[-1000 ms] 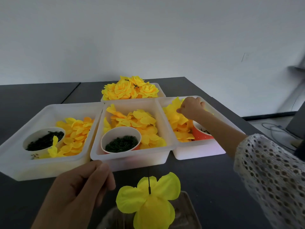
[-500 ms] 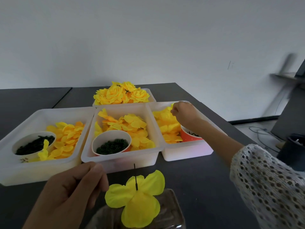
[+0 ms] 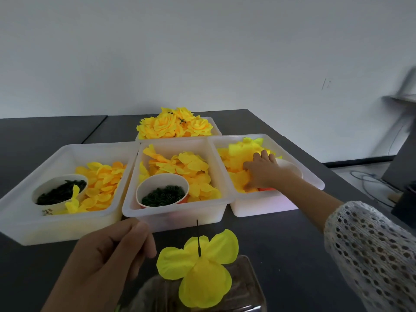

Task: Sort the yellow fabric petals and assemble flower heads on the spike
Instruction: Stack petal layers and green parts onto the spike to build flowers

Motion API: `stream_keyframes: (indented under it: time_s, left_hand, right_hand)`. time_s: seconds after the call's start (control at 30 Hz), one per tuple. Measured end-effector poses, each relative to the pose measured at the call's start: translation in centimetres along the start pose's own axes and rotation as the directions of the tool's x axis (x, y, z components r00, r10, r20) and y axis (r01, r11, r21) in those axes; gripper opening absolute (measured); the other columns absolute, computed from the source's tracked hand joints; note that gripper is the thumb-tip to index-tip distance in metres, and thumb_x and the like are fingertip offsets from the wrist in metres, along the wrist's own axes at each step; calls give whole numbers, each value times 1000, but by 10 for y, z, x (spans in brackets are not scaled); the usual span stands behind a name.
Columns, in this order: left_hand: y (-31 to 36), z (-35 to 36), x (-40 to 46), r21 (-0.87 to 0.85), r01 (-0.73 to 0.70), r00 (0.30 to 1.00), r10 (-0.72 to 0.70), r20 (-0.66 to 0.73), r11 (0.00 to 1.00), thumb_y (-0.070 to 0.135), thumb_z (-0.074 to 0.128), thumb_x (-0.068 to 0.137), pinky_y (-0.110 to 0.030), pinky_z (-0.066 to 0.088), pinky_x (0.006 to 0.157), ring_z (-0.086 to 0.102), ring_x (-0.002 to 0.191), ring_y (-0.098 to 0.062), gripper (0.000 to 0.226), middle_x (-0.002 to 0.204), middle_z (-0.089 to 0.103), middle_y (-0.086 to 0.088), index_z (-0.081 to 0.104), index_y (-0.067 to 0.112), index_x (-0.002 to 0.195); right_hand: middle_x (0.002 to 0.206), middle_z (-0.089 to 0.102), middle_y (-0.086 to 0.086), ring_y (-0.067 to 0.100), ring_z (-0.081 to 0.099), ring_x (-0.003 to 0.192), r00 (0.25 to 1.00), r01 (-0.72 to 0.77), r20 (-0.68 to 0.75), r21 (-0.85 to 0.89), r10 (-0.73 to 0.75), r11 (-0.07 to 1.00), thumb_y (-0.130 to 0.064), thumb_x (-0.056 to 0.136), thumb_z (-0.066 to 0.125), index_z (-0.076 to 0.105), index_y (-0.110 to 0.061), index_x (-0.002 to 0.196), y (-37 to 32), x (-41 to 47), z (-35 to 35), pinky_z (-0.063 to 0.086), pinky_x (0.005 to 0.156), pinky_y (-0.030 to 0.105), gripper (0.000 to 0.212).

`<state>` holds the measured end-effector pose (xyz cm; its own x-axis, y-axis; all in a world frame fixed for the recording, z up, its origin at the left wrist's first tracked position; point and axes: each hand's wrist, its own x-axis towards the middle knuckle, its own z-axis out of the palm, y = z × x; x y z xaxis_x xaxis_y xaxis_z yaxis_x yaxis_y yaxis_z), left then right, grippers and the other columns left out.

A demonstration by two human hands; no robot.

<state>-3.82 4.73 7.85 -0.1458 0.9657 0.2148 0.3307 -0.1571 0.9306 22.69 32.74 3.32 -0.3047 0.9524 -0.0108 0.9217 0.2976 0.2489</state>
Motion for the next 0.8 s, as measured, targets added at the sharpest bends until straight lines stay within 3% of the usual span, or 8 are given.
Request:
stream_keyframes:
  time_s: [0.13, 0.27, 0.4, 0.47, 0.57, 0.67, 0.73, 0.8]
  left_hand:
    - [-4, 1, 3, -24, 21, 1000, -21, 12, 999, 42, 47, 73, -11, 30, 36, 38, 34, -4, 38, 39, 44, -6, 64, 15, 51]
    - [-8, 3, 4, -27, 8, 1000, -8, 11, 1000, 44, 46, 73, -11, 30, 38, 37, 36, -3, 39, 38, 42, -4, 63, 18, 49]
    - [-7, 3, 3, -60, 20, 1000, -20, -10, 998, 42, 47, 73, -10, 28, 36, 34, 33, -1, 38, 38, 41, -5, 63, 16, 50]
    - [-4, 2, 4, -67, 18, 1000, -19, -13, 998, 40, 47, 73, -9, 28, 35, 34, 32, -1, 38, 38, 41, -5, 64, 14, 51]
    - [1, 2, 3, -87, 15, 1000, -16, -12, 996, 44, 46, 72, -10, 30, 36, 35, 33, -1, 39, 39, 43, -5, 65, 16, 52]
    - [11, 6, 1, -188, 45, 999, -40, 31, 981, 53, 54, 88, -12, 30, 36, 36, 35, -4, 48, 42, 46, -4, 69, 18, 57]
    - [19, 11, 3, -328, 146, 984, -101, 148, 933, 67, 44, 77, -15, 30, 34, 37, 33, -7, 58, 44, 51, -3, 73, 18, 62]
    - [28, 17, 4, -392, 218, 960, -124, 251, 894, 80, 36, 60, -16, 30, 34, 40, 31, -8, 70, 47, 56, -4, 76, 22, 66]
  right_hand:
    - [120, 44, 7, 33, 32, 119, 993, -19, -116, -24, 16, 1000, -52, 78, 64, 63, -30, 105, -5, 7, 4, 26, 99, 42, 35]
    - [116, 46, 8, 34, 35, 114, 978, -82, -184, 121, 103, 989, -28, 81, 63, 65, -27, 101, -10, 16, 2, 27, 98, 41, 20]
    - [109, 51, 8, 32, 40, 113, 978, -56, -169, 339, 119, 939, -35, 82, 68, 65, -22, 97, -2, 11, -24, 30, 96, 39, 21]
    - [95, 54, 6, 27, 47, 98, 975, 17, -206, 433, 80, 901, -32, 82, 69, 59, -19, 82, 3, -1, -47, 36, 84, 33, 16]
    - [72, 50, 3, 19, 44, 70, 930, 144, -358, 565, 83, 813, -16, 82, 68, 57, -6, 80, -2, -31, -85, 33, 61, 27, 15]
    - [63, 42, -5, 9, 38, 57, 740, 455, -672, 511, 9, 729, -8, 80, 66, 53, -9, 76, -28, -89, -120, 28, 52, 15, 14]
    - [72, 46, -3, 8, 42, 64, 506, 692, -846, 280, -171, 666, -2, 80, 60, 54, -9, 77, -48, -132, -134, 31, 60, 15, 10]
    - [77, 53, 8, 23, 46, 69, 274, 770, -893, -19, -357, 638, 6, 80, 57, 60, -1, 75, -65, -167, -137, 36, 64, 25, 9]
